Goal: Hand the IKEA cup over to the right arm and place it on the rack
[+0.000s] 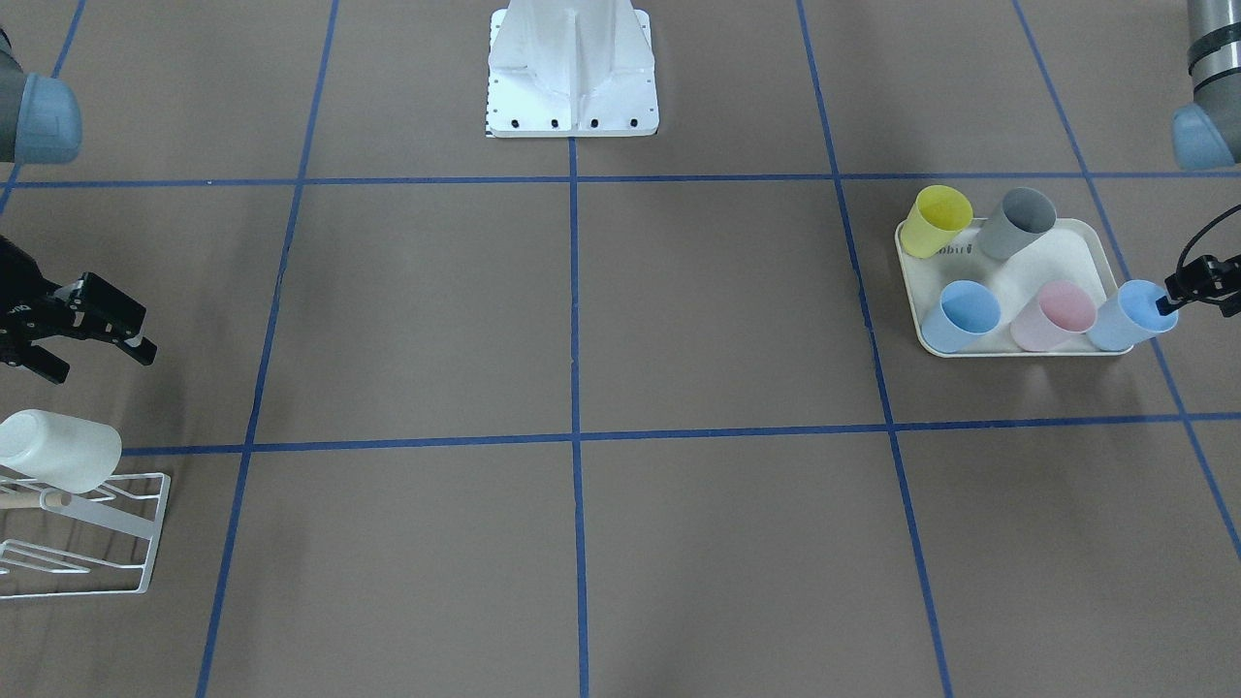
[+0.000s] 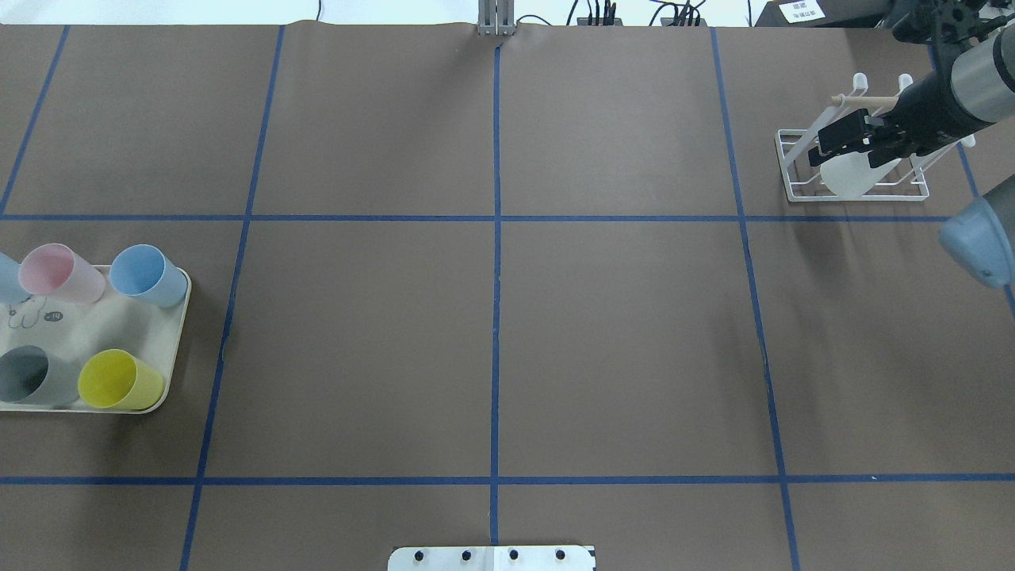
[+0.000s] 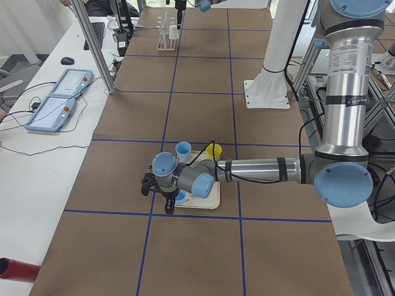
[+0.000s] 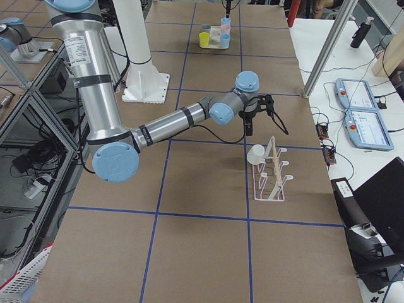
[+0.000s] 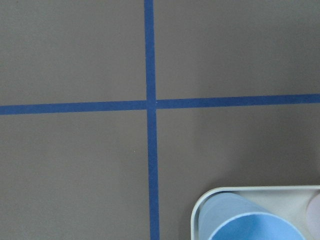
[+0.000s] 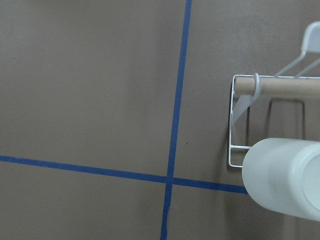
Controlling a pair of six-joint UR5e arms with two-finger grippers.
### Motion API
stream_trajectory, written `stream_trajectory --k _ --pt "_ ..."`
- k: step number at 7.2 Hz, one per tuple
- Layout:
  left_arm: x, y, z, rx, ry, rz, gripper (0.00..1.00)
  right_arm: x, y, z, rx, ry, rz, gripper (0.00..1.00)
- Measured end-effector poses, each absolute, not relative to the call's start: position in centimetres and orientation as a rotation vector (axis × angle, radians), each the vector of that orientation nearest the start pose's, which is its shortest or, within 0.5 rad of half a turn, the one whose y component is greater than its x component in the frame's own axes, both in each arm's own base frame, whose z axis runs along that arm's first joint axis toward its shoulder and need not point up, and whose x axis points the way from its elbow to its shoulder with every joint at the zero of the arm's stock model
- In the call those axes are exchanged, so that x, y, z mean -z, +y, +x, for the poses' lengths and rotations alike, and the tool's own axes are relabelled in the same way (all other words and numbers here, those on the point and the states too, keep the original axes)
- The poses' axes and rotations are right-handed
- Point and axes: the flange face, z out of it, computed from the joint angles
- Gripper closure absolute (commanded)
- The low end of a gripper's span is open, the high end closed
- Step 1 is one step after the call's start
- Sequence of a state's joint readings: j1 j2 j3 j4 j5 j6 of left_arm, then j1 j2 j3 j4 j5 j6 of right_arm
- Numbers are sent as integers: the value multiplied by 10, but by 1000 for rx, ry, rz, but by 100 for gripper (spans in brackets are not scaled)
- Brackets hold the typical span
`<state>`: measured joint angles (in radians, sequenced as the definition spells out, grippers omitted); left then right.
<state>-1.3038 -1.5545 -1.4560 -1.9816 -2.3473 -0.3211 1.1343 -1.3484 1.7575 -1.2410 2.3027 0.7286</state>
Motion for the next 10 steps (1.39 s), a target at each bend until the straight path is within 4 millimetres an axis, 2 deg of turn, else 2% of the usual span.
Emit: stream_trajectory --k 1,2,3,6,7,9,10 --pt "-683 -493 77 -70 820 16 55 -408 -551 -184 3 -967 204 1" --pt "-687 -490 82 -78 822 5 92 -408 -551 -185 4 -968 204 1" --pt "-689 -489 85 -83 823 -1 100 -408 -550 -186 5 -968 203 1" --pt "-682 -488 91 -106 890 -18 100 -411 -551 -187 6 -965 199 1" --pt "-680 -489 83 -125 915 -5 100 -412 -553 -188 7 -963 198 1" --pt "-675 -495 38 -101 924 39 100 -412 -555 -190 6 -960 198 1" --pt "-655 -498 18 -66 921 47 100 -411 -556 -190 6 -959 200 1"
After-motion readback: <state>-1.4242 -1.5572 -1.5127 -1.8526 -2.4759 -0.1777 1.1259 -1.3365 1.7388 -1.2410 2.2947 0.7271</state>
